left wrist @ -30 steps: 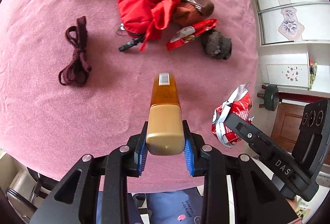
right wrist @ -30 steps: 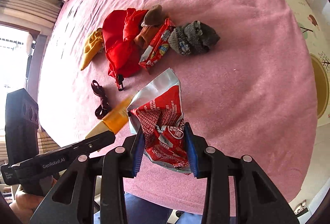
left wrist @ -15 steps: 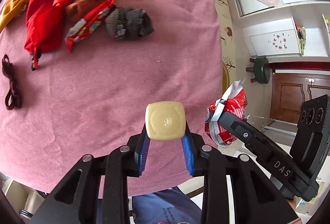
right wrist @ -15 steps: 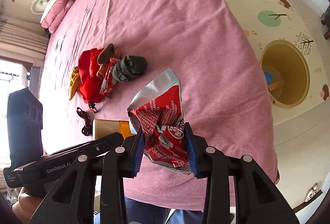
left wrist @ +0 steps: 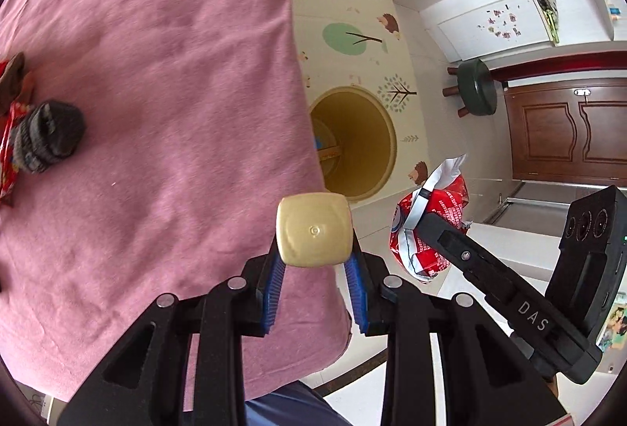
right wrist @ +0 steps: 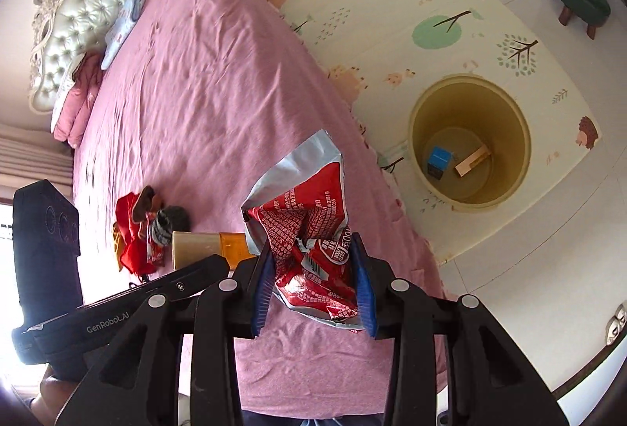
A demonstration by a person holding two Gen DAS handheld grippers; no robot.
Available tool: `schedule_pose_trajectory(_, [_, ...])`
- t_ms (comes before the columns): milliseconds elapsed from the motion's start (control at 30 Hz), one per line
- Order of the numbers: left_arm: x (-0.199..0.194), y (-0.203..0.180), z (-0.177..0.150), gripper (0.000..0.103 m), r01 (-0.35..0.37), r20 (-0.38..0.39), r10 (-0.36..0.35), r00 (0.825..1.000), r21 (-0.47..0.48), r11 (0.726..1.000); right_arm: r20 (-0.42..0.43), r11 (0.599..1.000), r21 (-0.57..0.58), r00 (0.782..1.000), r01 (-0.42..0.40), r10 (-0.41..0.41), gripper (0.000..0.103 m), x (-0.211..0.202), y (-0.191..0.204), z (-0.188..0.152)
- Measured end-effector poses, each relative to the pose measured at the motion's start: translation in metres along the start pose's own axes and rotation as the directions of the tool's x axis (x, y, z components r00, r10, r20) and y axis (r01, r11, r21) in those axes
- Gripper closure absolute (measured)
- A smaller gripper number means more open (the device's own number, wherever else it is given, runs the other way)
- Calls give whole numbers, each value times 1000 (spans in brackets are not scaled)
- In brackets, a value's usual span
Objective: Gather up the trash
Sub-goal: 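Lift the bottle and wrapper and carry them over the yellow bin, then open both tools to drop the bottle and wrapper into the bin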
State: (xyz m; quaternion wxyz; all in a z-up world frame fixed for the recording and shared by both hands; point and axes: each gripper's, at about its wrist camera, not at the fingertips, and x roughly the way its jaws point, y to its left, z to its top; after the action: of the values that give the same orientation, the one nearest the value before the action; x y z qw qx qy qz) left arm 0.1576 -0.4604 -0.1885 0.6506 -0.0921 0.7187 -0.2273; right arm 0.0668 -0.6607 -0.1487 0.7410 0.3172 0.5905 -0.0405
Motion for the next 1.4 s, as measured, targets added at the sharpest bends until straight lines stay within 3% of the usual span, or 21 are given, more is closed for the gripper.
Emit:
schedule_pose_trajectory(400, [65, -97, 50, 73, 2, -72, 7, 997, 132, 991, 75, 991, 133, 996, 31, -41, 67, -22, -89, 50])
schedule_pose_trajectory(900, [128, -156, 98, 72, -10, -137, 47, 989, 265, 964, 112, 967, 245, 989, 67, -97, 63, -22, -145, 89])
schedule_pose_trajectory(933, [129, -157, 100, 65, -16, -134, 53, 990, 267, 964, 114, 962, 259, 986, 88, -120, 52, -24, -147, 90])
schedule_pose_trajectory(967, [129, -158, 102, 33, -31, -123, 67, 990, 273, 962, 126, 957, 269, 981, 109, -147, 43, -27, -150, 90])
schedule_pose_trajectory(1000, [127, -158, 103, 25, -61, -98, 92, 991, 277, 959, 137, 954, 275, 978, 116, -159, 43, -30, -153, 91])
schedule_pose_trajectory(1400, [115, -153, 106, 25, -65, -84, 96, 992, 316, 947, 142, 953, 286, 979, 101, -146, 44, -40, -154, 92])
